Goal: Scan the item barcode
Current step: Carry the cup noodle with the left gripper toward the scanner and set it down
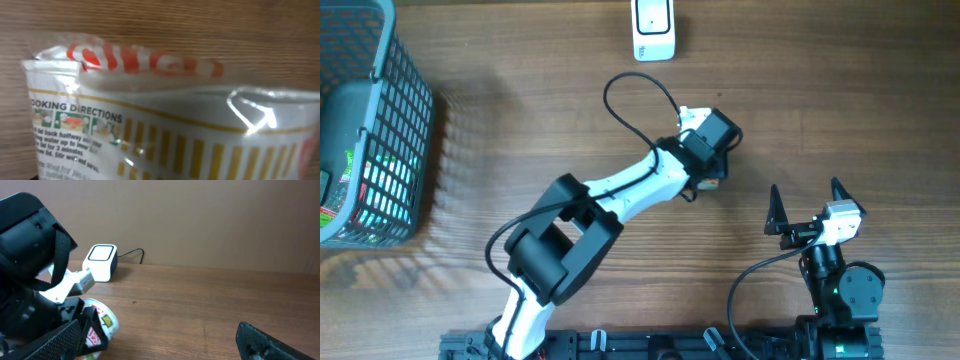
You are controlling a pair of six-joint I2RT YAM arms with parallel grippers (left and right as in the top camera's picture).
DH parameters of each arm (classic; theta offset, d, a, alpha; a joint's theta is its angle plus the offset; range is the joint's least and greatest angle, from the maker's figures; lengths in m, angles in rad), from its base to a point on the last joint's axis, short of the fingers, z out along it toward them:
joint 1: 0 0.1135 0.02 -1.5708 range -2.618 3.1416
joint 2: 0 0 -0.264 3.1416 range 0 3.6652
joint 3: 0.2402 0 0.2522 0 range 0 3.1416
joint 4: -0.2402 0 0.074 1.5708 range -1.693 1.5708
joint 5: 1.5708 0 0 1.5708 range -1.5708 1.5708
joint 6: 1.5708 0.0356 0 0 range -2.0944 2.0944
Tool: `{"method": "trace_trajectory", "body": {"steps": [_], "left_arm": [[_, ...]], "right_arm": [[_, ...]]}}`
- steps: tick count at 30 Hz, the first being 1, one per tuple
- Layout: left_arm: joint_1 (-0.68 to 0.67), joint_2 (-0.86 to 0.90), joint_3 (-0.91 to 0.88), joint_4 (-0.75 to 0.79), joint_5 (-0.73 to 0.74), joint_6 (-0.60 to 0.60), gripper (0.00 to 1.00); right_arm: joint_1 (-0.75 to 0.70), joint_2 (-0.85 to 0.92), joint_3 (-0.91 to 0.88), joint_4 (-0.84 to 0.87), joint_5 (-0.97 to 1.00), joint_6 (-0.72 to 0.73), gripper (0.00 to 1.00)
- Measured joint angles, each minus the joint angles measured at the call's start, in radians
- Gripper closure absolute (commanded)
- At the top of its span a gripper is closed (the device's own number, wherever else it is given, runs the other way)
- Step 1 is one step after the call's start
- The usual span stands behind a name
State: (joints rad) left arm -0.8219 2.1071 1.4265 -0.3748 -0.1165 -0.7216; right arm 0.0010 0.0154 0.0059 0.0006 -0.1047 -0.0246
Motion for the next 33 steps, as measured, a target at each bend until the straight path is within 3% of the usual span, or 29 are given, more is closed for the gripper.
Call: {"method": "trace_trajectory", "body": {"steps": [2,4,15,33], "left_arm": [[-0.012,0.003,0.000,0.010,-0.008,-0.031,0.05],[-0.016,0.005,0.000,0.012,-0.007,-0.057,0.01],[-0.017,0.008,0.000,0.016,-0.012,-0.076,0.00],[-0.017,-0.116,0.000,-0.044,-0.124,0.059,0.00]], "right_arm": [[0.000,0.000,0.000,0.000,0.000,0.000,0.00],[0.000,0.000,0.000,0.000,0.000,0.000,0.00],[0.000,0.000,0.000,0.000,0.000,0.000,0.00],[0.000,0.000,0.000,0.000,0.000,0.000,0.00]]}}
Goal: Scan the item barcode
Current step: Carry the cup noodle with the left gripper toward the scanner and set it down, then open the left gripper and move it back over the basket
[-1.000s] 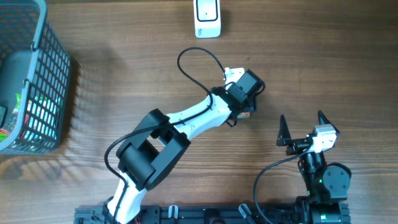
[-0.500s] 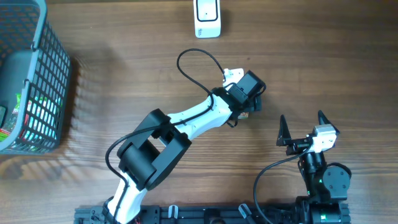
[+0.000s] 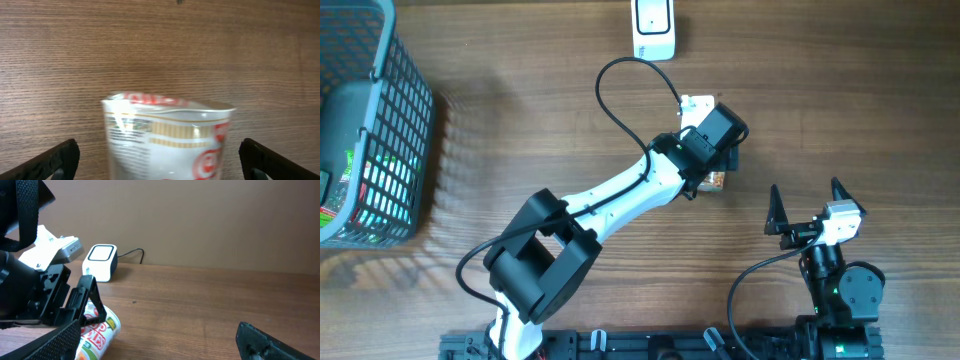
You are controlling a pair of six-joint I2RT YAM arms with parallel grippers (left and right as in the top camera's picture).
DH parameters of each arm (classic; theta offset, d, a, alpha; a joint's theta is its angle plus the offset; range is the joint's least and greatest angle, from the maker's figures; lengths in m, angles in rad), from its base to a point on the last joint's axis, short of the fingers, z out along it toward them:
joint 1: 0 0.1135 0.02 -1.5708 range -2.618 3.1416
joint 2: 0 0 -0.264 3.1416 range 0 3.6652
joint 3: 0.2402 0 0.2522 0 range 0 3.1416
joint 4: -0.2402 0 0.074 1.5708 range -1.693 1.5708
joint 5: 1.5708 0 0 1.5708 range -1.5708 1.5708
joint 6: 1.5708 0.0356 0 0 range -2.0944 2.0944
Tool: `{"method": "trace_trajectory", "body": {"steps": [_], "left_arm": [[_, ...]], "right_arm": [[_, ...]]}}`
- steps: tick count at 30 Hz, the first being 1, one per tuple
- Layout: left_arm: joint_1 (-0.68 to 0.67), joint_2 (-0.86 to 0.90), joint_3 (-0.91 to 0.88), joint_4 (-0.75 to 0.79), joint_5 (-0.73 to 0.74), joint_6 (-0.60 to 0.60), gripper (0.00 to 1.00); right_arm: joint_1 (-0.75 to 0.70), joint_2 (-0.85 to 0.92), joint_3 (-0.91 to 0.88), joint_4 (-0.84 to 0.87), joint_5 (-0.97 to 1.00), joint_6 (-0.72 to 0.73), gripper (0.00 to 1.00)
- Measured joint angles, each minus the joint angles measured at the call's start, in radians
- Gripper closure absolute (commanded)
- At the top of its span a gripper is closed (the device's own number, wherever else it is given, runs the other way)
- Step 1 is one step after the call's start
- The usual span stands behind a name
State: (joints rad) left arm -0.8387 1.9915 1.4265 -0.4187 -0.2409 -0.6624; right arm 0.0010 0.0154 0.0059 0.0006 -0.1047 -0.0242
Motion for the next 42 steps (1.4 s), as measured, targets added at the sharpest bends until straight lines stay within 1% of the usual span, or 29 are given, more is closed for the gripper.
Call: {"method": "trace_trajectory", "body": {"steps": [13,16,22,25,28,30,32,33,35,36,37,38,42], "left_arm": [[0.001,0.000,0.000,-0.012,-0.001,0.016,0.00],[0.001,0.000,0.000,-0.026,-0.001,0.037,0.00],[0.013,-0.013,0.048,-0.152,0.000,0.079,0.00],[0.043,-0.042,0.100,-0.217,0.009,0.104,0.01],[0.093,-0.086,0.168,-0.307,0.030,0.158,0.01],[0.150,-0.122,0.254,-0.425,0.041,0.212,0.00],[0.208,-0.152,0.334,-0.504,0.045,0.249,0.00],[0.256,-0.169,0.404,-0.562,0.049,0.276,0.00],[0.351,-0.204,0.517,-0.618,0.047,0.307,0.00],[0.457,-0.241,0.613,-0.650,0.042,0.325,0.00],[0.504,-0.259,0.643,-0.652,0.034,0.329,0.00],[0.586,-0.283,0.685,-0.664,0.039,0.337,0.00],[0.869,-0.350,0.740,-0.676,0.026,0.347,0.00]], "right_arm": [[0.000,0.000,0.000,0.000,0.000,0.000,0.00],[0.000,0.000,0.000,0.000,0.000,0.000,0.00],[0.000,0.000,0.000,0.000,0.000,0.000,0.00],[0.000,0.000,0.000,0.000,0.000,0.000,0.00],[0.000,0.000,0.000,0.000,0.000,0.000,0.00],[0.000,0.000,0.000,0.000,0.000,0.000,0.00],[0.000,0.000,0.000,0.000,0.000,0.000,0.00],[0.000,0.000,0.000,0.000,0.000,0.000,0.00],[0.000,0.000,0.000,0.000,0.000,0.000,0.00],[0.000,0.000,0.000,0.000,0.000,0.000,0.00],[0.000,0.000,0.000,0.000,0.000,0.000,0.00],[0.000,0.000,0.000,0.000,0.000,0.000,0.00],[0.000,0.000,0.000,0.000,0.000,0.000,0.00]]}}
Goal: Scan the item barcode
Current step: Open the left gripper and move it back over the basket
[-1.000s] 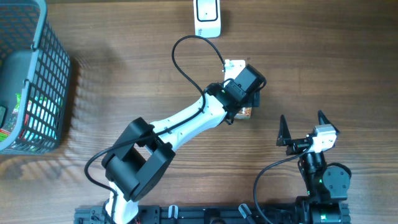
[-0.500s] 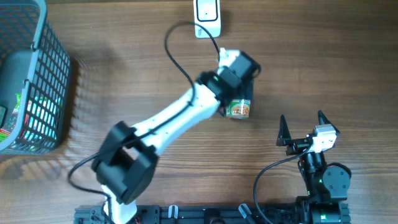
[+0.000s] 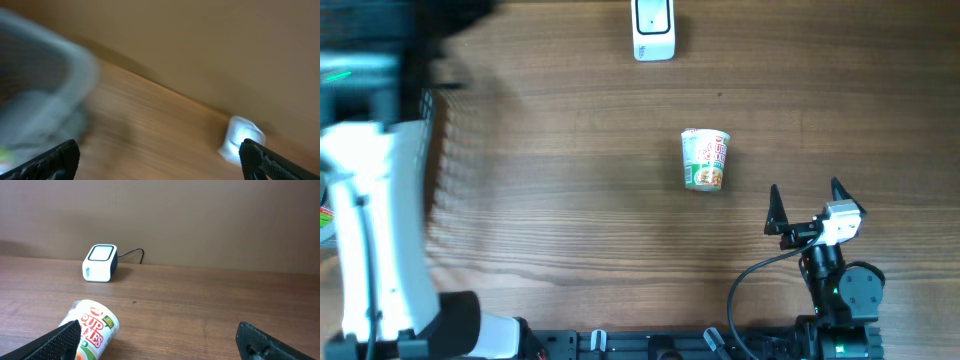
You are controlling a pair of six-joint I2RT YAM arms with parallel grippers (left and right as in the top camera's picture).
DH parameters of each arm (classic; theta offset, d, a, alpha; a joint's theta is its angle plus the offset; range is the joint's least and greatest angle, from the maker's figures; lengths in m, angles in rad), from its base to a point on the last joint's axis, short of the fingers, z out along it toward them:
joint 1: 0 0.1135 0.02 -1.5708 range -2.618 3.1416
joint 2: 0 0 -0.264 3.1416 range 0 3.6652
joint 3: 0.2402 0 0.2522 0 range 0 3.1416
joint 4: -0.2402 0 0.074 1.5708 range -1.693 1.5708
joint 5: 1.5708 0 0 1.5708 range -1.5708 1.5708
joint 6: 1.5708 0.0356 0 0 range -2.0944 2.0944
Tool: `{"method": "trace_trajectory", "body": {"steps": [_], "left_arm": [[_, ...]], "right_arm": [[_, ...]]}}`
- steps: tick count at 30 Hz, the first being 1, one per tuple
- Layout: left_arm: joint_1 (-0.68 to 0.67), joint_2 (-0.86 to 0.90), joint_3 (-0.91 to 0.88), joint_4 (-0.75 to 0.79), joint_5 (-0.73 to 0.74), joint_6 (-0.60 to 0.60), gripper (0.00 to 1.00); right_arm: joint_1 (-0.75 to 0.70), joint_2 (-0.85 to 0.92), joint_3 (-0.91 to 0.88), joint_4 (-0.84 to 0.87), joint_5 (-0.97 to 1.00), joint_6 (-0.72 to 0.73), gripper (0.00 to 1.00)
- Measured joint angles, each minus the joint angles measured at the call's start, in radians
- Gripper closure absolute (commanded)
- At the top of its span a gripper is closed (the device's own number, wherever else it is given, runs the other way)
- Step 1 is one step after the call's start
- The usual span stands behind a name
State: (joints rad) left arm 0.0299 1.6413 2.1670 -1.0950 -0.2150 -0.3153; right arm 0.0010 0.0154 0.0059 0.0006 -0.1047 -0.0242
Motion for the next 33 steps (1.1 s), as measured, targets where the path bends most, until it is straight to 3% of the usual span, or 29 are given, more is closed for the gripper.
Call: {"method": "trace_trajectory", "body": {"steps": [8,14,24,33], "left_arm": [[0.440,0.053,0.003,-0.181,-0.004,0.007,0.00],[0.645,0.182,-0.002,-0.258,-0.005,0.015,0.00],[0.708,0.449,-0.008,-0.345,0.028,0.130,0.00],[0.708,0.566,-0.009,-0.347,0.067,0.196,0.00]], "right_arm": [[0.000,0.000,0.000,0.000,0.000,0.000,0.00],[0.000,0.000,0.000,0.000,0.000,0.000,0.00],[0.000,0.000,0.000,0.000,0.000,0.000,0.00],[0.000,0.000,0.000,0.000,0.000,0.000,0.00]]}}
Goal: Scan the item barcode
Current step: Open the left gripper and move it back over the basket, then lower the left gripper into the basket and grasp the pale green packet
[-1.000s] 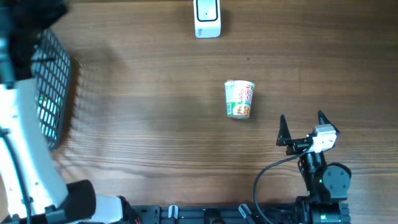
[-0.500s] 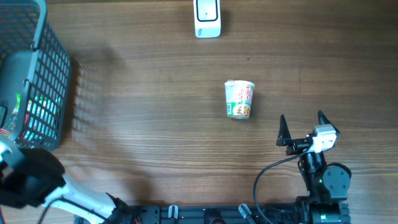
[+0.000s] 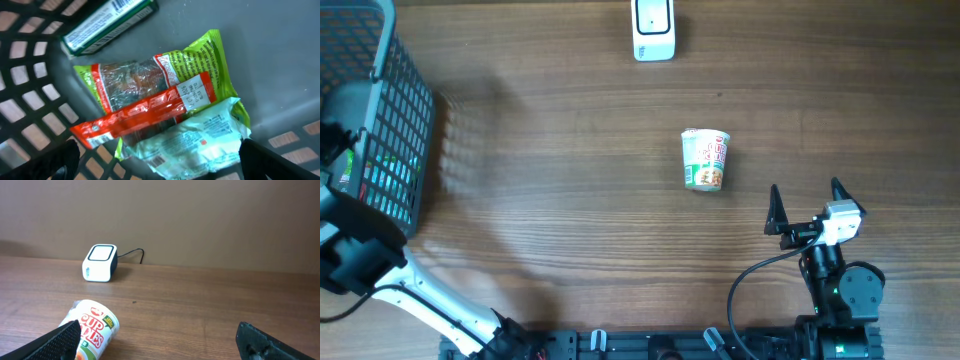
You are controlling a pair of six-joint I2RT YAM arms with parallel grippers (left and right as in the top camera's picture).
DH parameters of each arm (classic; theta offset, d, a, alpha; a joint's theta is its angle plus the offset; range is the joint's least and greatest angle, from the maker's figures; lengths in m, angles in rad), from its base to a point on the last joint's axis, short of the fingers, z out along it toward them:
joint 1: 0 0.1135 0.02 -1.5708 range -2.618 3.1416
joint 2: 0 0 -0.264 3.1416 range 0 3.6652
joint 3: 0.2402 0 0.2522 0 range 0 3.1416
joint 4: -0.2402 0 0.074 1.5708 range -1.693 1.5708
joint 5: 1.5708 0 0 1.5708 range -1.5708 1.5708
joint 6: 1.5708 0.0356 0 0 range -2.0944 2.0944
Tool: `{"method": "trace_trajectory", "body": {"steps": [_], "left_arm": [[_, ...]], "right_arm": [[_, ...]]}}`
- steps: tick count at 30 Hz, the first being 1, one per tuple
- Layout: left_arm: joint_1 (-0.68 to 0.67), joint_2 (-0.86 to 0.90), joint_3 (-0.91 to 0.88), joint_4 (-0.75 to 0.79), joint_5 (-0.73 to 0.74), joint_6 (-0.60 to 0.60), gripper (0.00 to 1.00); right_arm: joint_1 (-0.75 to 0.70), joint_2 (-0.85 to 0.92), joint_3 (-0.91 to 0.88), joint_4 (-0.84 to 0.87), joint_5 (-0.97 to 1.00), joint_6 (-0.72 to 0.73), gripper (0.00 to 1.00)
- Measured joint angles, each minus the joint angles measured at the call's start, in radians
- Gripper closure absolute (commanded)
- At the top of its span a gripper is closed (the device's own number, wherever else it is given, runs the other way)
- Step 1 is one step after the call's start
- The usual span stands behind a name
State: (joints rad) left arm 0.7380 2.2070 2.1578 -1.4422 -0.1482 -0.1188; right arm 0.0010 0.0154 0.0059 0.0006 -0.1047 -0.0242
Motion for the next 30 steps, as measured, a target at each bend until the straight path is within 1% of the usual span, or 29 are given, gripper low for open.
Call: {"method": "trace_trajectory", "body": {"steps": [10,14,20,22,24,27,29,30], "left_arm": [[0.000,0.100,0.000,0.010,0.114,0.130,0.00],[0.000,0.126,-0.006,0.014,0.135,0.160,0.00],[0.000,0.127,-0.061,0.041,0.147,0.171,0.00],[0.000,0.127,-0.064,0.040,0.148,0.171,0.03],[0.000,0.127,-0.064,0.040,0.148,0.172,0.10],[0.000,0.127,-0.064,0.041,0.148,0.179,0.14],[0.000,0.127,-0.065,0.055,0.148,0.185,0.00],[0.000,0.127,-0.065,0.059,0.148,0.189,0.00]], "right_arm": [[0.000,0.000,0.000,0.000,0.000,0.000,0.00],[0.000,0.000,0.000,0.000,0.000,0.000,0.00],[0.000,0.000,0.000,0.000,0.000,0.000,0.00],[0.000,0.000,0.000,0.000,0.000,0.000,0.00],[0.000,0.000,0.000,0.000,0.000,0.000,0.00],[0.000,0.000,0.000,0.000,0.000,0.000,0.00],[0.000,0.000,0.000,0.000,0.000,0.000,0.00],[0.000,0.000,0.000,0.000,0.000,0.000,0.00]]}}
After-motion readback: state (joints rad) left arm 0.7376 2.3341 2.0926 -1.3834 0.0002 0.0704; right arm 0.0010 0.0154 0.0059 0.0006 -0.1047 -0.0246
